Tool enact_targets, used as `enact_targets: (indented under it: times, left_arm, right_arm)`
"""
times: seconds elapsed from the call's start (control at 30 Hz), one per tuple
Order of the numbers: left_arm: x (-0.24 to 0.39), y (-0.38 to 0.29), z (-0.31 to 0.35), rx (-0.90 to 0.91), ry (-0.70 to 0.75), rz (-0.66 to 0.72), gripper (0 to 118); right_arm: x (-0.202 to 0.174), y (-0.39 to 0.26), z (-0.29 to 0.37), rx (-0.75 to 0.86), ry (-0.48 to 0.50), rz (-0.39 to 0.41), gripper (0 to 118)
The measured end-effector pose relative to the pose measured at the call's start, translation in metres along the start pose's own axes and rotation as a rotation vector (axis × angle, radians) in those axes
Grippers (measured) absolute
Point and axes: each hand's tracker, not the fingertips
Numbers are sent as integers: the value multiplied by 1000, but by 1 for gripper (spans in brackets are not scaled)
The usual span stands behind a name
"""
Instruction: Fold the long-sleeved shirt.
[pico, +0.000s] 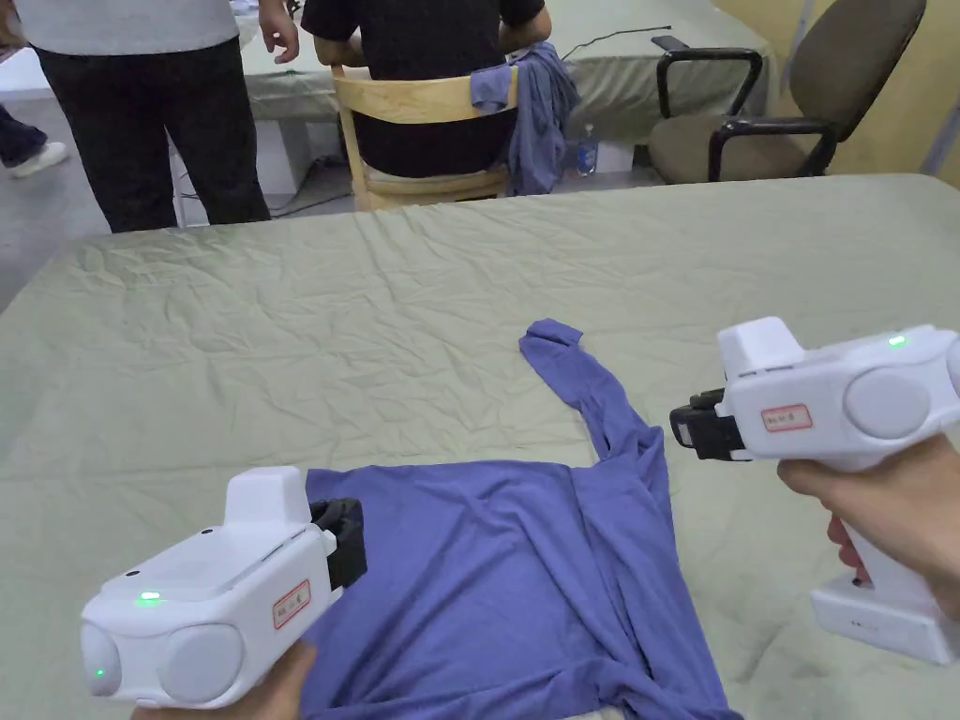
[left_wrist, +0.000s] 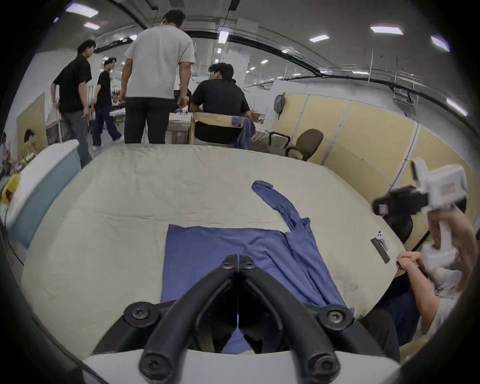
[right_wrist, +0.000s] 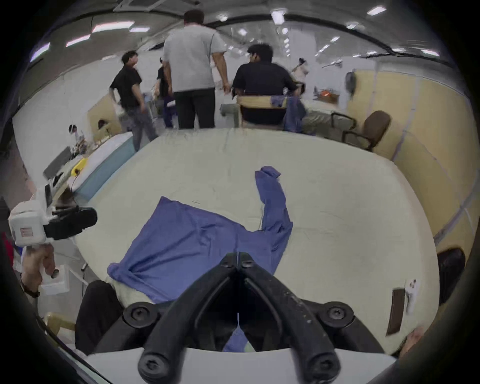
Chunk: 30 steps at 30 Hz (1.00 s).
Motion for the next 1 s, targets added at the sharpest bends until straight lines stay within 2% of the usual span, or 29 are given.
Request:
enact_targets:
  times: [0.1, 0.23, 0.3, 0.37, 0.4, 0.43, 0.47, 0.63, 0.77, 0.93, 1.0]
  left_arm:
    - [0, 7, -29, -27, 22, -14, 0]
    - [-3, 16, -64, -56, 11, 4, 0]
    - [-6, 20, -80, -70, 6, 15, 0]
    - [-7, 23, -92, -87, 4, 16, 0]
    - [-9, 23, -99, -95, 6, 12, 0]
    - [-10, 24, -104, -101, 6, 11, 0]
    - [-11, 23, -110, -113, 3, 15, 0]
    - [-17, 20, -129, -140, 3, 30, 0]
    - [-23, 16, -142, -165, 7, 30, 0]
    - [-27, 6, -151, -205, 0, 41, 0]
    - [-30, 2, -154, -218, -7, 59, 0]
  right_arm:
    - [24, 58, -58, -127, -25, 79, 1]
    - [53, 117, -130, -211, -4, 70, 1]
    - [64, 139, -164, -240, -35, 93, 1]
    - [71, 157, -193, -246, -43, 104, 6]
    - [76, 165, -207, -247, -79, 111, 27]
    - [78, 172, -218, -247, -100, 112, 53]
    - [81, 178, -233, -247, -107, 106, 69]
    - [104, 199, -302, -271, -43, 74, 70]
    - [109, 200, -356, -316, -101, 148, 70]
    - [101, 188, -404, -313, -70, 133, 53]
    - [94, 175, -424, -373, -54, 187, 42]
